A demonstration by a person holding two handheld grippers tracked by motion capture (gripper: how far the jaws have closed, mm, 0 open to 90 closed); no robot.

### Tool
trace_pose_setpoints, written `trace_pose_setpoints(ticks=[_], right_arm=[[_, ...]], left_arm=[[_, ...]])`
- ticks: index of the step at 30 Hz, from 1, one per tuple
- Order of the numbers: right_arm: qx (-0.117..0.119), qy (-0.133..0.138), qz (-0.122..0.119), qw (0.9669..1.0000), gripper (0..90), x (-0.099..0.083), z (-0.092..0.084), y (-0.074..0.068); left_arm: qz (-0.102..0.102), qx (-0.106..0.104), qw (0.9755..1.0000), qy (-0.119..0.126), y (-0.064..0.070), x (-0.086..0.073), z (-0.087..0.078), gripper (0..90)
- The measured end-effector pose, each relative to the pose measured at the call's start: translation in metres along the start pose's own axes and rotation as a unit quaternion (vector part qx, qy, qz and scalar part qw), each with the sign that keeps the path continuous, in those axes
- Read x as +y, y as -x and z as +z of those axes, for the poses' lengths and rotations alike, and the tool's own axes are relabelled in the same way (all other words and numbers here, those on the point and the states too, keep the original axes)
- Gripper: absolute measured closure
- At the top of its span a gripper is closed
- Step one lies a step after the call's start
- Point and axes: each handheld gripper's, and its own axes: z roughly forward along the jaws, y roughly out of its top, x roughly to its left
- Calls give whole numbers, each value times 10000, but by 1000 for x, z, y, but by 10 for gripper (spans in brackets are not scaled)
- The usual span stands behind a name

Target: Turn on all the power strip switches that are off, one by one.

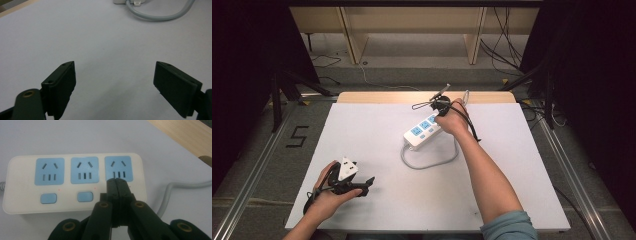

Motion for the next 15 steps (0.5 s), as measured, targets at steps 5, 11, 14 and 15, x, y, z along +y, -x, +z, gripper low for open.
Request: trace_pose_setpoints(ticks=[5,11,14,15], right_arm=[[-13,-17,41,10000,900,0,2,2],[-36,-37,37,10000,900,-1,2,4],[-53,-31,86,9999,900,-1,4,5],[-54,-33,92,9999,900,-1,4,5]], left_arm=[[-1,-5,10000,-3,0,0,0,181],[10,-8,10000,-6,0,0,0,181],[10,-8,10000,-4,0,0,0,181],[12,-6,10000,-4,0,0,0,181]])
